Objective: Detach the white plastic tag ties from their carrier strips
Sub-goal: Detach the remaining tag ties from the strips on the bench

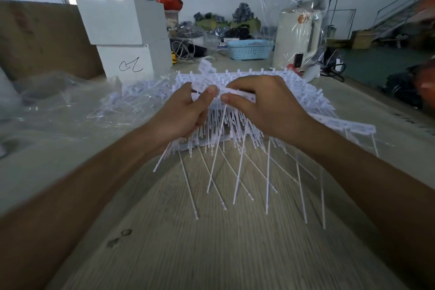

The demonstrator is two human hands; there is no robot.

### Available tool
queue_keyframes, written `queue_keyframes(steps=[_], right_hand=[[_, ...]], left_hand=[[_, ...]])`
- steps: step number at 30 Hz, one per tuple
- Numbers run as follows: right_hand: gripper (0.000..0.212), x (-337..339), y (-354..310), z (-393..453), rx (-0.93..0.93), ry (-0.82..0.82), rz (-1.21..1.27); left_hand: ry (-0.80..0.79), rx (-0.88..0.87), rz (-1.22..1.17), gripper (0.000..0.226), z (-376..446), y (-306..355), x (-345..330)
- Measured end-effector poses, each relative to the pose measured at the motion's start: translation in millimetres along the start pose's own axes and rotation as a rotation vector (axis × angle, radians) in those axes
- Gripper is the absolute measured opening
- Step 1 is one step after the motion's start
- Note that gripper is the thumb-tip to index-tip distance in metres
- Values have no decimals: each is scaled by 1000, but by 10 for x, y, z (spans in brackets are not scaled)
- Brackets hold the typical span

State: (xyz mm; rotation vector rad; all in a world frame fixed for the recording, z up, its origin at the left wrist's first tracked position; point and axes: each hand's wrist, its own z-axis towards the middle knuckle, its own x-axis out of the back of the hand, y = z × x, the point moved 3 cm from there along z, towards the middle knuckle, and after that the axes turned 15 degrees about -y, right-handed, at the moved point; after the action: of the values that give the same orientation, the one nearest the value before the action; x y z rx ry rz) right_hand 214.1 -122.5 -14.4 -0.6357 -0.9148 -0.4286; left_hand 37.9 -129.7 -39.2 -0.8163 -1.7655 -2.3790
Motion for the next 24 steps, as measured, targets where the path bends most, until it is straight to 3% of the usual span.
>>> queue_keyframes(steps=[3,6,10,13,16,20,24], right_hand=[[27,-72,-8,-64,12,17,5],[23,-88,9,-122,44,11,-29],[21,-85,120,-165,-54,-49,4],[15,-94,236,-220,-123,-154,52],[13,-83,254,-283,-87,-149,157],[13,-38,198,-290,-85,-85,303],[11,-23,55,-276,-28,-2,305]], left_hand=[[71,64,30,42,-10,-24,54],[33,144,-2,54,-15,-44,3],[48,96,-17,62,0,-29,-44],[180,24,-69,58,11,-11,122],[333,-22,-148,56,-24,-24,425],[191,-46,-191,47,-37,-53,345],[-27,-26,-138,56,-40,29,-128]])
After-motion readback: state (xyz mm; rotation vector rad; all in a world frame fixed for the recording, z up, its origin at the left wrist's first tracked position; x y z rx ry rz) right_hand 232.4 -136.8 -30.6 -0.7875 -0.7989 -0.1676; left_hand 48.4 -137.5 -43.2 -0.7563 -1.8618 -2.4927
